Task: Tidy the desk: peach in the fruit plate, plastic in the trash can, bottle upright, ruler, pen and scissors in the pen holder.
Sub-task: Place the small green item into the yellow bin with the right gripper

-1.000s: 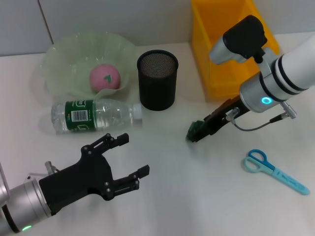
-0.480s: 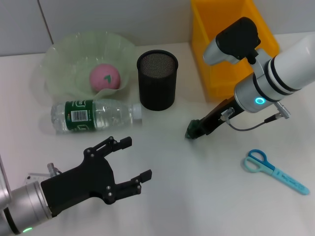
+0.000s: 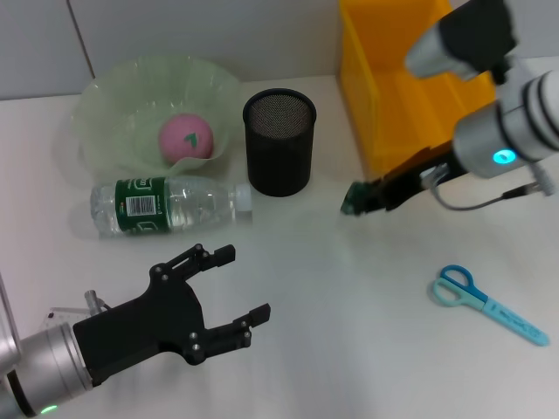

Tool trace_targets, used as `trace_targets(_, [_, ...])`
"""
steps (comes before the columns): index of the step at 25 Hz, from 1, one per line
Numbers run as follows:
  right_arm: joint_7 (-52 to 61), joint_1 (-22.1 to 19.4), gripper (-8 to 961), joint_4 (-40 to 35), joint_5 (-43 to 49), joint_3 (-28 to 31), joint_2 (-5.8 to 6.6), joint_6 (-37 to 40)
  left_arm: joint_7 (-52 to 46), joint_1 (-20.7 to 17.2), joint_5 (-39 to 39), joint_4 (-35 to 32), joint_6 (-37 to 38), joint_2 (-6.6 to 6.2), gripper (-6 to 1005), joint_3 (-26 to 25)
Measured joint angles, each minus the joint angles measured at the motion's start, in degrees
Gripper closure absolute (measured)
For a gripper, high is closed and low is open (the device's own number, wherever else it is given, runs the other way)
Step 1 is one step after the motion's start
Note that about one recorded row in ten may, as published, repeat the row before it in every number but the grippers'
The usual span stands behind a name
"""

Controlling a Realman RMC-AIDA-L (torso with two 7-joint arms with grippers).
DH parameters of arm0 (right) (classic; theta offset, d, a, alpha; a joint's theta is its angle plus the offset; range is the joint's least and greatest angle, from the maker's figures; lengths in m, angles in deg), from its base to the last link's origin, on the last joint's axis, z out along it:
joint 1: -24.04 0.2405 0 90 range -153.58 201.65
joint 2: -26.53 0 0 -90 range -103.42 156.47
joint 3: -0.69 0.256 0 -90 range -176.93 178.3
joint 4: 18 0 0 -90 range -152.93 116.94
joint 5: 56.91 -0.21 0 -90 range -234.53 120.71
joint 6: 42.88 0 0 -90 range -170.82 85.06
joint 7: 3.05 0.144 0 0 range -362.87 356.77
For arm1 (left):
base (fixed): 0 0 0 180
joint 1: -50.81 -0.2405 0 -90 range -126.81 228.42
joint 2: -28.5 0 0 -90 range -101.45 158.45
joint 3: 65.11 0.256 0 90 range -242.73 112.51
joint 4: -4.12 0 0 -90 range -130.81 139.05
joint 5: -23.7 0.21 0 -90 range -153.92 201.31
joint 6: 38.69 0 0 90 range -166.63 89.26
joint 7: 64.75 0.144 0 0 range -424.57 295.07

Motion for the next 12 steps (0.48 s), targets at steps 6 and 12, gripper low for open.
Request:
trace_targets(6, [0.89,-6.98,601,-20.31,-1.55,10.63,0.14,6.07,0.03,0.14,0.0,-0.04,0.14,0.0,150,0.05])
trace_targets(12, [-4.06,-5.29,651,-18.29,-1.6,22.37,1.38,2.45,0.05,0.3,0.0,-0.03,0.22,0.0,150,0.05])
